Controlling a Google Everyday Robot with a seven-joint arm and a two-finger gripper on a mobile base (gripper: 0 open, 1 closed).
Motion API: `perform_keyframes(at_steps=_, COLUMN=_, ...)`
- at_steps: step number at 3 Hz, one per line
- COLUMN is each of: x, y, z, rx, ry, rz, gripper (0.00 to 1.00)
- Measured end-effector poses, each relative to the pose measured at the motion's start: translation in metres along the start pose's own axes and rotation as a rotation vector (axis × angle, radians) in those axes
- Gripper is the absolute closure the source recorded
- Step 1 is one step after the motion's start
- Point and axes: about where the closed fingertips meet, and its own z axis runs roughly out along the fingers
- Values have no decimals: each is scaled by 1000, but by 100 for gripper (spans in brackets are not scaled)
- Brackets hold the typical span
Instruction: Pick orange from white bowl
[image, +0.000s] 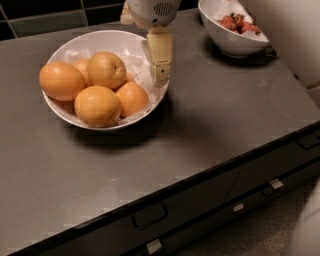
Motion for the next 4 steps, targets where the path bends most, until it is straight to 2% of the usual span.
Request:
perform_keyframes(at_steps=1, x=-35, y=-24, z=19, rx=4, ry=-66, rz=-84, gripper=0)
perform_keyframes(at_steps=3, x=-45, y=-37, z=23, rx=33, ry=-85, rz=-98, gripper=0)
perform_keyframes(at_steps=4, x=-56, y=-44, z=35, rx=-5, ry=-105, rz=-117, gripper=5)
